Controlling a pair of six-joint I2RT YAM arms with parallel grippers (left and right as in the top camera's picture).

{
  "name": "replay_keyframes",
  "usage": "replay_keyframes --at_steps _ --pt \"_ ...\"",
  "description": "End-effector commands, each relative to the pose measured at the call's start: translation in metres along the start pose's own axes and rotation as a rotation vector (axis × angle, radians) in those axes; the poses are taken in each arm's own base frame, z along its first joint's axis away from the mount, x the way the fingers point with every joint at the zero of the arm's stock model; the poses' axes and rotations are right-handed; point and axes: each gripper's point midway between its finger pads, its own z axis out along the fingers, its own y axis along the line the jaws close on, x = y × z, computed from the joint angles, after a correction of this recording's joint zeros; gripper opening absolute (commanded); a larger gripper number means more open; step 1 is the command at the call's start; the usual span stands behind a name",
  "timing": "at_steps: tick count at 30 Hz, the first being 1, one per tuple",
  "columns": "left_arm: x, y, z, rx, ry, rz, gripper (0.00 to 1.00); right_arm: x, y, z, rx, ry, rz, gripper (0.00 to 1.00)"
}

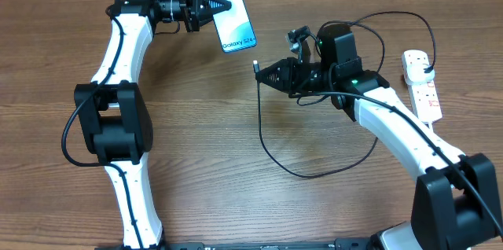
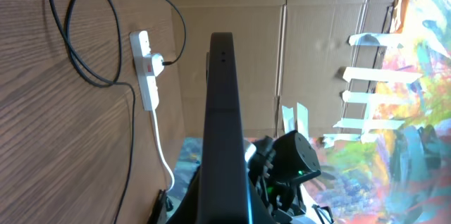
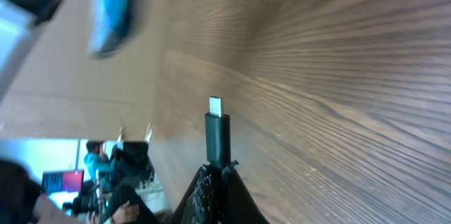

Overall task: Plug charger to phone and switch on socket
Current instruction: 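Grasp the USB-C plug with the right gripper and lift it, then bring the plug up under the phone's bottom port with the right gripper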

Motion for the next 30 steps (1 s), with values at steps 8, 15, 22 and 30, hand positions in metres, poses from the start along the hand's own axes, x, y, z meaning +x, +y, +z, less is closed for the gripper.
replay_keyframes --at_steps 8,15,22,30 --pt "0.005 -0.009 0.001 0.033 0.037 -0.003 0.04 -0.003 0.033 -0.010 -0.115 0.012 -0.120 0.04" --pt "0.010 -0.009 0.013 0.034 0.061 -0.002 0.04 -0.008 0.041 -0.010 -0.145 -0.002 -0.158 0.04" --pt "0.016 -0.010 0.028 0.035 0.091 0.006 0.04 -0.010 0.039 -0.011 -0.133 -0.014 -0.159 0.04" --pt "0.018 -0.010 0.031 0.036 0.098 0.007 0.04 -0.017 0.038 -0.014 -0.133 -0.037 -0.159 0.04"
